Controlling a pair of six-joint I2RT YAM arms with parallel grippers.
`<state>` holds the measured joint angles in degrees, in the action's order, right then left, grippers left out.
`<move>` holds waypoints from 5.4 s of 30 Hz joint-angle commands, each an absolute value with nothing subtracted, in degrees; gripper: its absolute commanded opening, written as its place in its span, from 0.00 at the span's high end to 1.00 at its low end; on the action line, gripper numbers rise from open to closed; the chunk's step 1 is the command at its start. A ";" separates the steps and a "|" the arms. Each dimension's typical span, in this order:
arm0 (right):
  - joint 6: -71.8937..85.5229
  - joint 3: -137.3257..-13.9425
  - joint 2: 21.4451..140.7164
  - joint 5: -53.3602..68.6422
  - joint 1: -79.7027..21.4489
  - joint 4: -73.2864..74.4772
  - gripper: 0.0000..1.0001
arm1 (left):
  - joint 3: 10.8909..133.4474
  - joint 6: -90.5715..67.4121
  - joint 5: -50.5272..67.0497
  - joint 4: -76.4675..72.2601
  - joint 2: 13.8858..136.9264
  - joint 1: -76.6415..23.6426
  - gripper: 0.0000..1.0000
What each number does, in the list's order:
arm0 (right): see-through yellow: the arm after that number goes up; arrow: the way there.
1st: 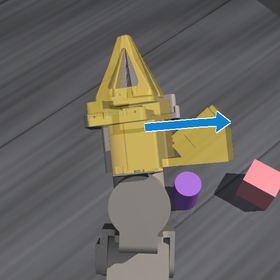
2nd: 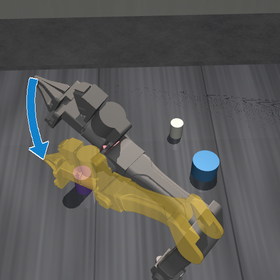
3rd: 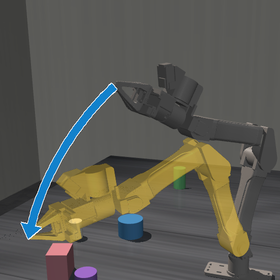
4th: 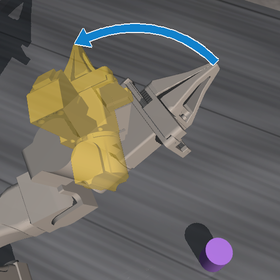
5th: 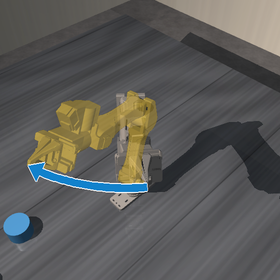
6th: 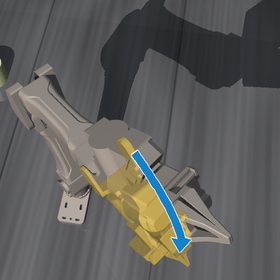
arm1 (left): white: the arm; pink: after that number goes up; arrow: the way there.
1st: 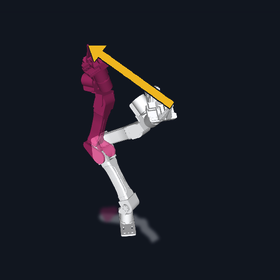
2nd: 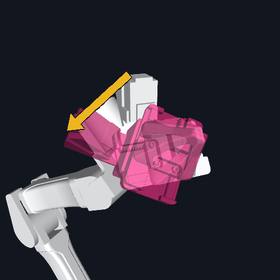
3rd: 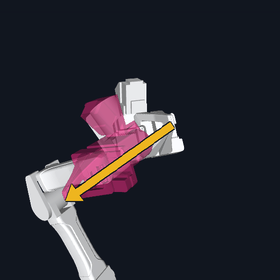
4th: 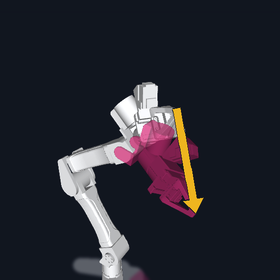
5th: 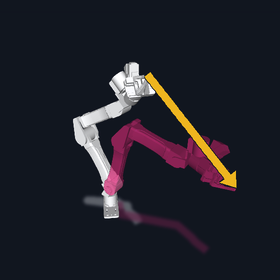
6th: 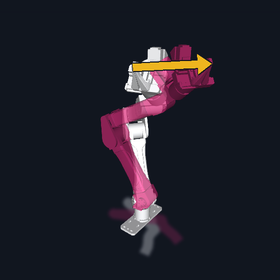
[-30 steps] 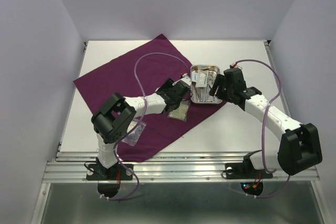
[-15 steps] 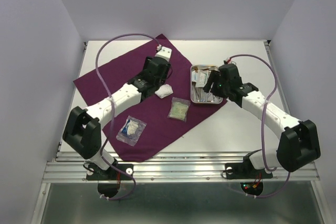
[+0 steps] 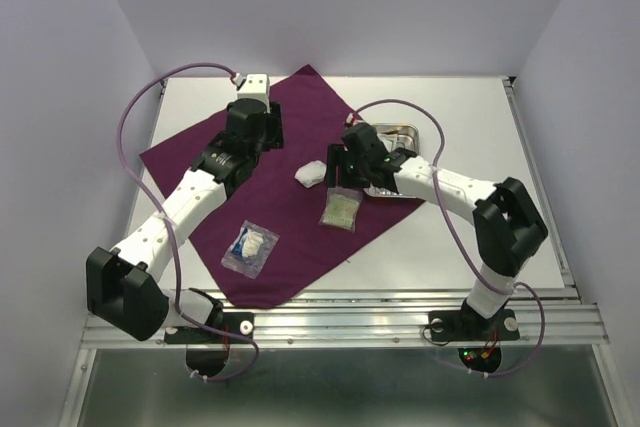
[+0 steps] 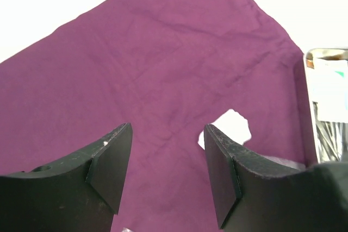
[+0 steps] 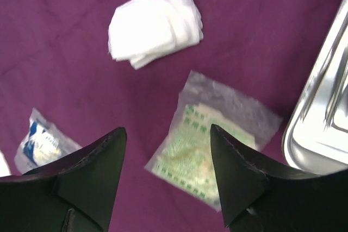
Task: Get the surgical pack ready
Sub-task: Pick up the medical item from the surgical kit, then place the medical item in the container.
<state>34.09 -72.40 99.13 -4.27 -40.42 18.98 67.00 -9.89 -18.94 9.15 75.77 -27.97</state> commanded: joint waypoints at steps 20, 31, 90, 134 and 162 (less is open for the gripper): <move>20.57 -97.20 124.18 7.03 -35.86 22.06 0.24 | 60.21 -13.01 -13.89 8.97 70.31 -27.25 0.34; 20.13 -98.88 126.91 9.93 -34.19 21.71 0.45 | 59.68 -12.92 -13.62 8.79 70.75 -27.25 0.34; 22.15 -96.33 120.94 13.71 -33.13 16.61 0.99 | 58.54 -13.62 -12.22 8.96 70.49 -27.33 0.34; 24.08 -86.75 109.77 10.28 -6.77 16.17 0.99 | 58.89 -13.45 -14.77 9.23 68.99 -27.33 0.34; 29.97 -84.11 112.77 8.44 -5.63 15.64 0.57 | 58.36 -13.01 -16.17 9.76 67.33 -27.33 0.34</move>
<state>30.02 -84.58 115.85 7.99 -5.96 18.31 58.72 -13.19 -14.61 10.59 69.91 -27.62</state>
